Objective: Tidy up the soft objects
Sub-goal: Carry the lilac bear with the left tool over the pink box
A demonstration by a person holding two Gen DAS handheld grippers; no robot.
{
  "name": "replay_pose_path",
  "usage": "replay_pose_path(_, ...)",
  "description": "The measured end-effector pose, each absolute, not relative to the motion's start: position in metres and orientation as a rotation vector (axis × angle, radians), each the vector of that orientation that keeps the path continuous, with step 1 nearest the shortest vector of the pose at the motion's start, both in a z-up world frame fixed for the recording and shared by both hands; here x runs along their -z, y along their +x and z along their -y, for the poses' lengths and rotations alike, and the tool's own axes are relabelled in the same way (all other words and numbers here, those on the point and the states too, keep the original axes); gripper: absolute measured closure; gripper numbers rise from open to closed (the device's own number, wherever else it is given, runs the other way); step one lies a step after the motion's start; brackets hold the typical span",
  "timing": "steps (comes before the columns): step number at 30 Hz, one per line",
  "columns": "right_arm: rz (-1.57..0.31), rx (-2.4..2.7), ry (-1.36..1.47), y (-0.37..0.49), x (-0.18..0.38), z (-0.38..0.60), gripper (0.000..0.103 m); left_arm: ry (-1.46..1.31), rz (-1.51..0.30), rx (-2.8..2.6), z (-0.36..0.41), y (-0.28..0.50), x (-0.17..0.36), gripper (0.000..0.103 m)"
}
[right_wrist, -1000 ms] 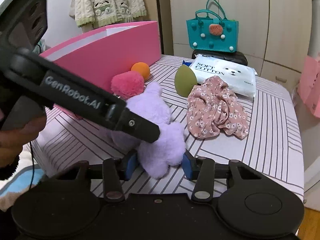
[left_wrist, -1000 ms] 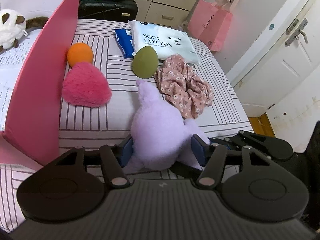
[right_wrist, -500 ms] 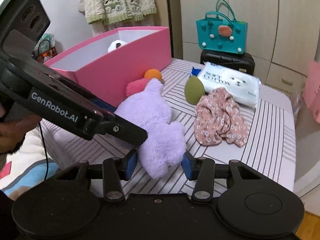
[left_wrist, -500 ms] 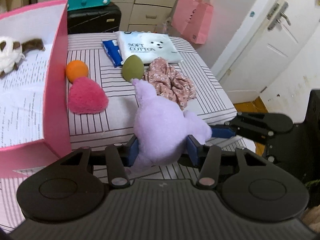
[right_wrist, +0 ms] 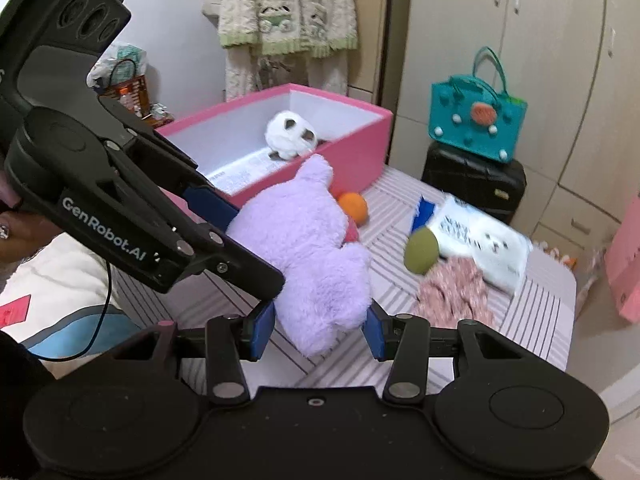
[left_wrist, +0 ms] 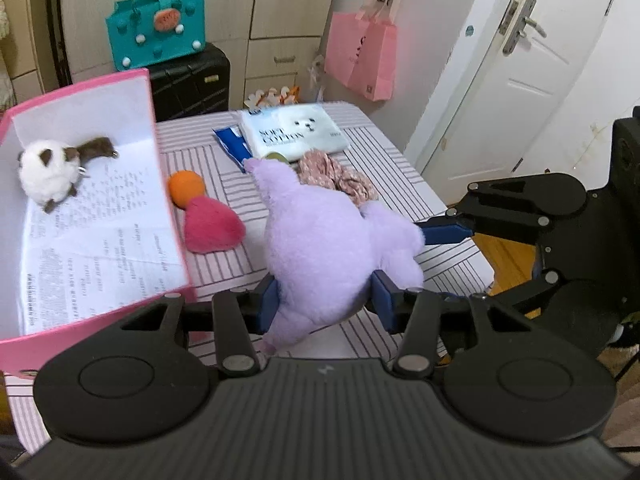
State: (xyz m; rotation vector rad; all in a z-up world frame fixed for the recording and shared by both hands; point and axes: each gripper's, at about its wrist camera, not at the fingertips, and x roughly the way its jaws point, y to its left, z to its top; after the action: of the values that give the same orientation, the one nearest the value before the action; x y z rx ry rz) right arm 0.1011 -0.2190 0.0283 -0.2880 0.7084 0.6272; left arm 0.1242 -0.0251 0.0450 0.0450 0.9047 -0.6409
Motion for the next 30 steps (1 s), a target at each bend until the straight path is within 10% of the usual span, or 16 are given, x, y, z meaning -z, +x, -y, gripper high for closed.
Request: replay_pose_path(30, -0.648, -0.867, -0.386, 0.195, -0.06, 0.102, 0.051, -0.144, -0.908, 0.432, -0.107, 0.197, -0.081, 0.056)
